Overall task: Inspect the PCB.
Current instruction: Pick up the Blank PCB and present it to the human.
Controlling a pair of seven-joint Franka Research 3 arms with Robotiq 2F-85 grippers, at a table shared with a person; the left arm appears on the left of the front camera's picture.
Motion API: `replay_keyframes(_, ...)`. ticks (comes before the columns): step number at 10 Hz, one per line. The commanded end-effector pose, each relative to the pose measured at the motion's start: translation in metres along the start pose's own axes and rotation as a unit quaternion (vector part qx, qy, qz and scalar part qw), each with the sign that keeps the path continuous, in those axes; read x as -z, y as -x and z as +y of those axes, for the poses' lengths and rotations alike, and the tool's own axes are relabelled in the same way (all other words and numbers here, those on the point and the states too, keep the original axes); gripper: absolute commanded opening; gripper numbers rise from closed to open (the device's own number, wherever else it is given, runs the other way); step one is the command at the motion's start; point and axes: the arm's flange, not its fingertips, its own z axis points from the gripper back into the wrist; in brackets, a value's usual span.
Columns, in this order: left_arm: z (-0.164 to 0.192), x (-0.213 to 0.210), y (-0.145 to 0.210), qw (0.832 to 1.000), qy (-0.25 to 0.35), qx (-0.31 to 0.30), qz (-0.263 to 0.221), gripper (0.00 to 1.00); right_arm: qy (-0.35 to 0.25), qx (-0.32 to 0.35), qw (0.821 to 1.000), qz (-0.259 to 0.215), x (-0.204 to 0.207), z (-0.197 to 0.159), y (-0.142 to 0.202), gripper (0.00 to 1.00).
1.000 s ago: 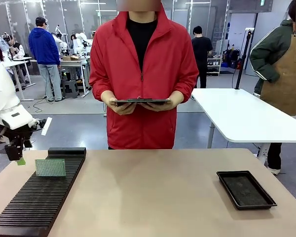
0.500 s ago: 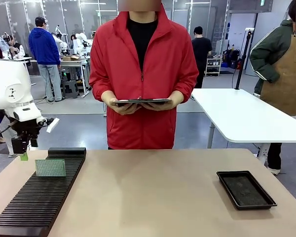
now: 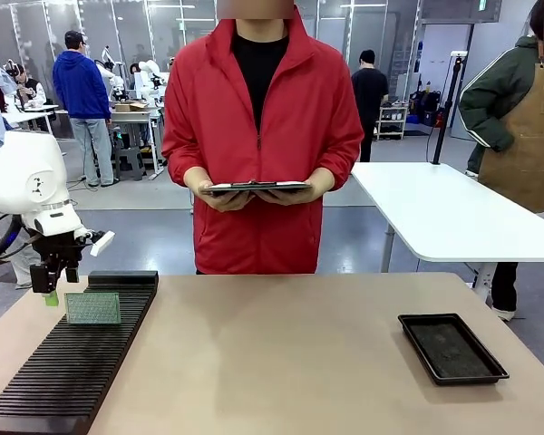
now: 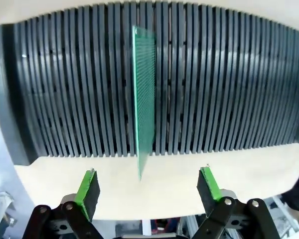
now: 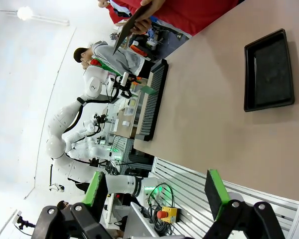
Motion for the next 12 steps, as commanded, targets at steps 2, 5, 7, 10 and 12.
replay_keyframes(2, 0.012, 0.015, -0.002, 0.999, 0.032, 0.001, -0.032, 1.00, -0.005, -0.010, 1.000, -0.003, -0.001, 0.001, -0.001, 1.00)
replay_keyframes(5, 0.009, 0.033, -0.006, 0.999, 0.045, -0.011, -0.013, 0.70, -0.005, -0.010, 1.000, -0.003, -0.001, 0.001, -0.001, 1.00)
replay_keyframes(7, 0.007, 0.030, -0.008, 0.999, 0.040, -0.005, -0.010, 0.10, -0.005, -0.010, 1.000, -0.003, -0.001, 0.001, -0.001, 1.00)
replay_keyframes(10, 0.006, 0.028, -0.009, 0.999, 0.037, -0.006, -0.005, 0.00, -0.005, -0.010, 1.000, -0.003, -0.001, 0.001, -0.001, 1.00)
replay_keyframes(12, 0.006, 0.029, -0.007, 0.999, 0.040, -0.009, -0.005, 0.00, -0.005, -0.010, 1.000, -0.003, -0.001, 0.001, -0.001, 1.00)
